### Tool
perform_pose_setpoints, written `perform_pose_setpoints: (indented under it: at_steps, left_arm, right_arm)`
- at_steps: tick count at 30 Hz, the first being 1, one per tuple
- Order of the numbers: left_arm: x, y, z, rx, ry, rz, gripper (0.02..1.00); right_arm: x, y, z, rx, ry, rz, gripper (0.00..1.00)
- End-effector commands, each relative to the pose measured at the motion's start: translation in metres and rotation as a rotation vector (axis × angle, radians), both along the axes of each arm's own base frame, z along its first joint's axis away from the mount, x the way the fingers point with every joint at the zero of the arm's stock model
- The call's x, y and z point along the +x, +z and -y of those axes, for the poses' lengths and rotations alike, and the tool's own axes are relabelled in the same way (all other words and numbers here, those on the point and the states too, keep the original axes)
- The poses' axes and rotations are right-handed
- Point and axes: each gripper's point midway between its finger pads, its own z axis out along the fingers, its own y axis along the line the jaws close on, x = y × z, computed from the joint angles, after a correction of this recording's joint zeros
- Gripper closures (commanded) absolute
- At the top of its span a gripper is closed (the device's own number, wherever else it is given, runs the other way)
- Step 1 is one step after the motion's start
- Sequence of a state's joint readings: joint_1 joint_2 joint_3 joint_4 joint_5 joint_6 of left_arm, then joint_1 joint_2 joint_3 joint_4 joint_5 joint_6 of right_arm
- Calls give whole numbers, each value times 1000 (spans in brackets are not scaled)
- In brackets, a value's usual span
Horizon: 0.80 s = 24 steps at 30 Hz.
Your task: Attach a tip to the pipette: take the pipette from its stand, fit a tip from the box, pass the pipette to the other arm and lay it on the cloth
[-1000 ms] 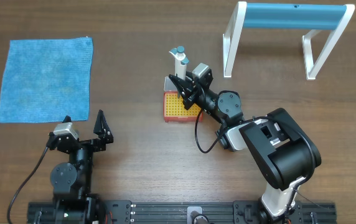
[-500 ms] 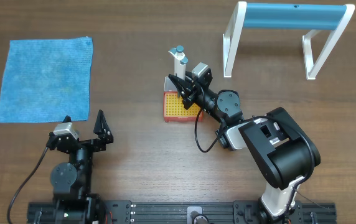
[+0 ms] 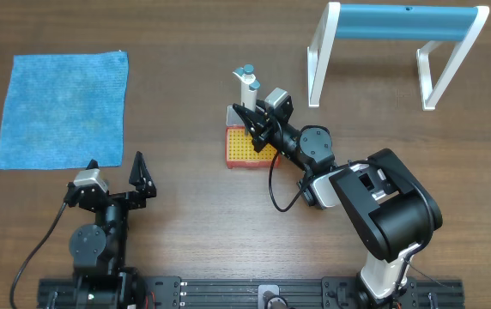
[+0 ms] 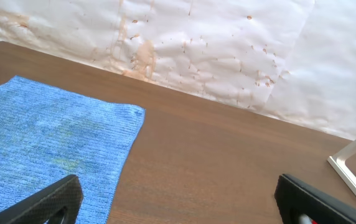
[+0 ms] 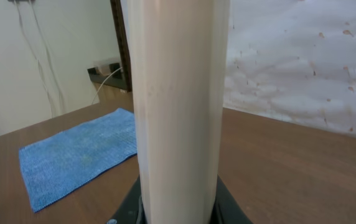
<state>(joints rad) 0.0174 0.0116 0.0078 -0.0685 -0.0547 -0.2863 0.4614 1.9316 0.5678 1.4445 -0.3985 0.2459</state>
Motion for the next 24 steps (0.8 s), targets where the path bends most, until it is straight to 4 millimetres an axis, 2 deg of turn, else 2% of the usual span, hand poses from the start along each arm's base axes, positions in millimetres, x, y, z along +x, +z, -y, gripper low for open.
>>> perform_pose_setpoints:
  at_steps: [1, 8, 10, 12, 18, 24]
  left_arm:
    - [0, -1, -1, 6, 3, -3, 23]
    - [0, -1, -1, 6, 3, -4, 23]
    - [0, -1, -1, 6, 3, -3, 20]
    - [0, -1, -1, 6, 3, -3, 23]
    - [0, -1, -1, 6, 3, -3, 20]
    - [0, -1, -1, 6, 3, -4, 20]
  right_arm:
    - [-12, -30, -5, -63, 30, -75, 921]
    - [-20, -38, -5, -107, 39, -56, 921]
    - [-20, -36, -5, -104, 38, -49, 943]
    - [-20, -32, -5, -97, 38, -36, 921]
    - [-19, -3, -5, -47, 34, 38, 921]
    - [-17, 42, -2, -2, 23, 129, 921]
